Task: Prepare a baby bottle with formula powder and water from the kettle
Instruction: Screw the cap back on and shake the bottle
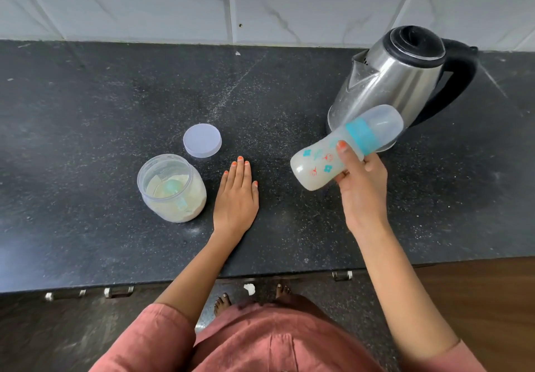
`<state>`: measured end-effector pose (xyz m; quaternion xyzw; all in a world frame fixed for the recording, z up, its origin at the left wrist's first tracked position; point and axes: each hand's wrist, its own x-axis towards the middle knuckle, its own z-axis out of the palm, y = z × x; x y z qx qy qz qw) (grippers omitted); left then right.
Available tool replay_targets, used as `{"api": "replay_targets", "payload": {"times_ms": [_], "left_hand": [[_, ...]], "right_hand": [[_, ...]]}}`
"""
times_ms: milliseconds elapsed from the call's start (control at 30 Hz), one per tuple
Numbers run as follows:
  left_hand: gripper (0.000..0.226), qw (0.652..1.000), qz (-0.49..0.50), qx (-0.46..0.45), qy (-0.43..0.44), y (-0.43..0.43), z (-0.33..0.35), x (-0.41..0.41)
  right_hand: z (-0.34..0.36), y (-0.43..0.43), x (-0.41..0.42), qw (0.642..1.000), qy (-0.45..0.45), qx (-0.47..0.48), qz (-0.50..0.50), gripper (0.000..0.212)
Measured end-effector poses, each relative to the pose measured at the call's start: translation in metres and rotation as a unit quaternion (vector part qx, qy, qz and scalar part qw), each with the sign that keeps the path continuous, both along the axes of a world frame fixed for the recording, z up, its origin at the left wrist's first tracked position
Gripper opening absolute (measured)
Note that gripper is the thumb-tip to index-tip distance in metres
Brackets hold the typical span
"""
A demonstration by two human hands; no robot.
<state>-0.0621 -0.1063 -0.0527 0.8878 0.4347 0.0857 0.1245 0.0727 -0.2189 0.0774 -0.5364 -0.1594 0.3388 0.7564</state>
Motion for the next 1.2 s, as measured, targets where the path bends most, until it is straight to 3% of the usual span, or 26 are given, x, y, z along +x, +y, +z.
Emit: {"api": "replay_targets", "payload": {"times_ms": [200, 367, 567, 733, 833, 933, 1100, 1200], "left_hand": [[0.055, 1.000, 0.000, 0.001, 0.009, 0.000, -0.002, 0.000], [0.062, 1.000, -0.001, 0.010, 0.003, 0.000, -0.001, 0.000], [0.067, 1.000, -0.001, 0.011, 0.002, 0.000, -0.002, -0.001], [0.050, 1.000, 0.000, 0.004, 0.010, 0.001, -0.001, 0.000], [0.050, 1.000, -0.003, 0.008, 0.006, 0.001, -0.001, -0.001], [0.049, 1.000, -0.002, 0.008, 0.003, 0.001, -0.003, -0.001], [0.054, 1.000, 0.000, 0.011, -0.003, 0.000, -0.002, 0.000], [0.052, 1.000, -0.001, 0.011, 0.002, 0.001, -0.002, 0.000]], "right_hand": [[-0.006, -0.011, -0.019, 0.981, -0.093, -0.093, 0.141, 0.030], [0.002, -0.001, -0.002, 1.000, 0.027, 0.013, -0.006, 0.027], [-0.012, -0.008, -0.019, 0.984, -0.058, -0.121, 0.116, 0.022], [-0.004, 0.000, -0.001, 0.996, 0.079, 0.040, -0.024, 0.015], [-0.011, -0.003, -0.011, 0.998, 0.021, -0.032, 0.046, 0.016], [-0.017, -0.011, -0.015, 0.983, -0.065, -0.105, 0.138, 0.033], [-0.005, -0.002, 0.007, 1.000, 0.009, 0.028, -0.006, 0.058], [-0.009, -0.002, -0.002, 0.999, -0.032, -0.026, 0.015, 0.034]]}}
